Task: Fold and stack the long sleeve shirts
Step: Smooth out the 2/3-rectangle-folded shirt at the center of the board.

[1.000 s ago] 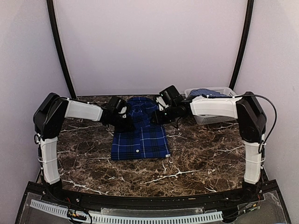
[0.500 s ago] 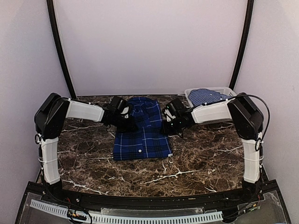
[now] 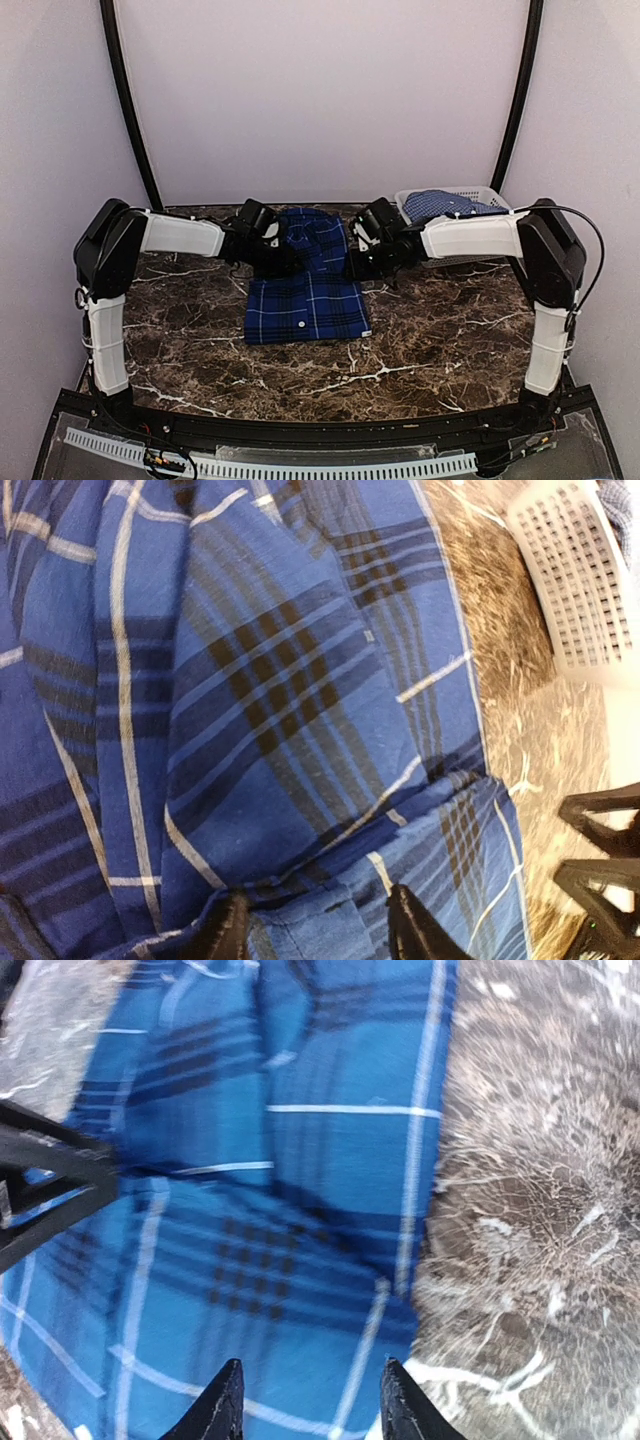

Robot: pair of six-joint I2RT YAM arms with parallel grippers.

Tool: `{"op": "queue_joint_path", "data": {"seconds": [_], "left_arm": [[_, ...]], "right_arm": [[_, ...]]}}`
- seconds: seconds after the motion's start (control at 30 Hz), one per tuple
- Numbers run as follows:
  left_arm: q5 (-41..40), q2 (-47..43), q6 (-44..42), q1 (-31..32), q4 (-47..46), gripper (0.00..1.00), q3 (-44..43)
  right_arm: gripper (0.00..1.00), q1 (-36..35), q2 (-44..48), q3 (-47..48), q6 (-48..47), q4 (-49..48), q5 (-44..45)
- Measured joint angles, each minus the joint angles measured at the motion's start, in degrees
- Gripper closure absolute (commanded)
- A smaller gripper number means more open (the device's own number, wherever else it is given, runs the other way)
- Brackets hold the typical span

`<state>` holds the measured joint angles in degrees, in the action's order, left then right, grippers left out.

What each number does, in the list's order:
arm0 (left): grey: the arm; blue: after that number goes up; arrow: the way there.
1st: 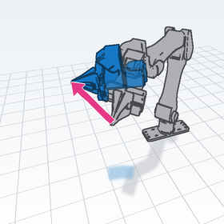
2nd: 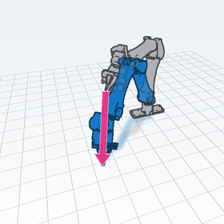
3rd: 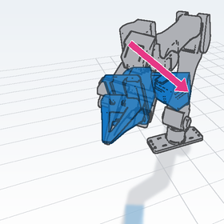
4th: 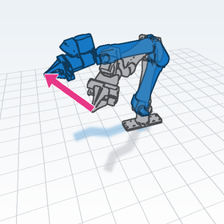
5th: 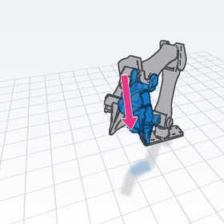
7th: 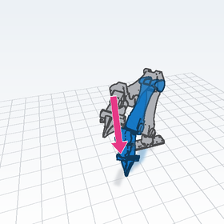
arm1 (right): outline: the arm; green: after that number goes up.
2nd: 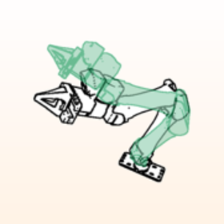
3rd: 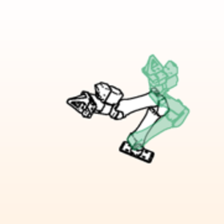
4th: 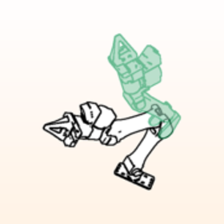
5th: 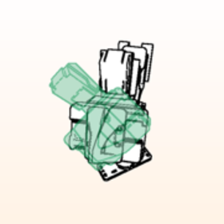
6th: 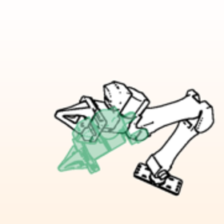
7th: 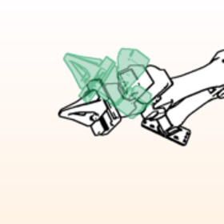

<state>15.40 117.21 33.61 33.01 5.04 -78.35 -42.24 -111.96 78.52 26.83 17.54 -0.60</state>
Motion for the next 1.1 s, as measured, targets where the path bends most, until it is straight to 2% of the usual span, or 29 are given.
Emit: {"op": "queue_joint_path", "data": {"seconds": [0.13,0.23,0.5,0.8,1.1], "left_arm": [[-1.0,-2.2,-0.3,0.0,1.5,0.44,0.0],[-2.2,-6.5,-0.4,0.0,2.0,0.44,1.2],[-2.6,-21.6,0.3,0.0,1.8,0.46,12.8],[4.1,-31.9,5.4,0.0,-1.2,0.51,31.9],[9.2,-33.7,10.1,0.0,-4.2,0.6,40.5]], "right_arm": [[0.59,-3.1,3.3,-0.6,0.4,0.2,1.9],[0.65,-5.9,6.1,-3.5,1.4,0.2,2.6],[0.73,-8.9,11.0,-16.0,5.6,-1.8,2.8],[0.73,-9.8,11.4,-24.2,8.8,-5.3,3.3],[0.71,-10.7,13.3,-27.2,10.1,-7.4,3.6]]}}
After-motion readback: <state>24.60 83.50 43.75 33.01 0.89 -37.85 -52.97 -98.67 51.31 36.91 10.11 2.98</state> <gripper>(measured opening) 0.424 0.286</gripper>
